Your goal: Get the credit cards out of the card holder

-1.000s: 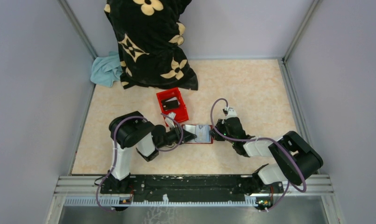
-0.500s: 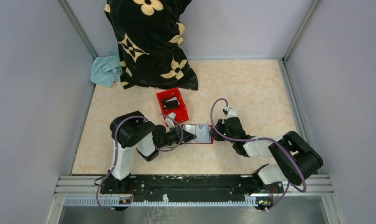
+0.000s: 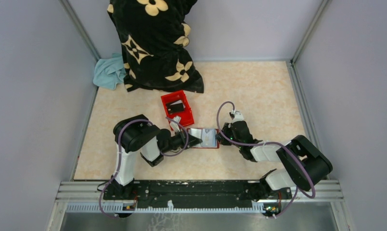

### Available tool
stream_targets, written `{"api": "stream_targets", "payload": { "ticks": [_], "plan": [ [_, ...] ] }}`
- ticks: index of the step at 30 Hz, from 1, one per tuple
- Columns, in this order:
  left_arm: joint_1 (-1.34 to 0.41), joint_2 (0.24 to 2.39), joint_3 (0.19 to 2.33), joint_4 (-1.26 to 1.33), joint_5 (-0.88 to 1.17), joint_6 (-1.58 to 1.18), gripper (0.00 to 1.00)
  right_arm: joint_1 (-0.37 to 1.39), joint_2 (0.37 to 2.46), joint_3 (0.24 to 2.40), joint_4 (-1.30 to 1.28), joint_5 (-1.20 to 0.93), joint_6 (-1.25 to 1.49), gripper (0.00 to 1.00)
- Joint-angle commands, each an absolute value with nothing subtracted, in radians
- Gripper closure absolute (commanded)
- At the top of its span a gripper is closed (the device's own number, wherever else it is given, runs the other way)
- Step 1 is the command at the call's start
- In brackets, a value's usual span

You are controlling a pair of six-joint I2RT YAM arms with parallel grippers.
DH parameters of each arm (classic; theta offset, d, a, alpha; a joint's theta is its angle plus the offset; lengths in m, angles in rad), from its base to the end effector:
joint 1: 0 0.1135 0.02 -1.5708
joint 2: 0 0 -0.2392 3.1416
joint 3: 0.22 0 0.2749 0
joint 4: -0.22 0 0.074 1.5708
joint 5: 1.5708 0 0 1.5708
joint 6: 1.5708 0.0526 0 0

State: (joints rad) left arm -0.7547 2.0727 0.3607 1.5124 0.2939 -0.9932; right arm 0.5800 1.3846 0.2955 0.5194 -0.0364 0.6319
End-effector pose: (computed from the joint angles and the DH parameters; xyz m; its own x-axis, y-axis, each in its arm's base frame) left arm 0.1925 -0.2020 0.0245 -0.8015 -0.3470 -0.4871 0.3500 0.3883 -0.8525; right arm 0.2162 0.1439 0.0703 -0.7027 0.2453 -0.6679 -0.1961 0.8356 0.5132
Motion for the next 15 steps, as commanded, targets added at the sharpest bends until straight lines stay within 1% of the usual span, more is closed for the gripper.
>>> {"api": "stream_targets", "payload": {
  "ticks": [1, 15],
  "plan": [
    [-0.758, 2.103, 0.338, 1.632, 0.304, -0.98, 1.0, 0.574, 1.434, 0.285, 0.402, -0.019, 0.611, 1.0],
    [-0.746, 2.082, 0.313, 1.635, 0.315, -0.963, 1.0, 0.575, 1.452, 0.292, 0.405, -0.024, 0.612, 1.0]
  ]
}}
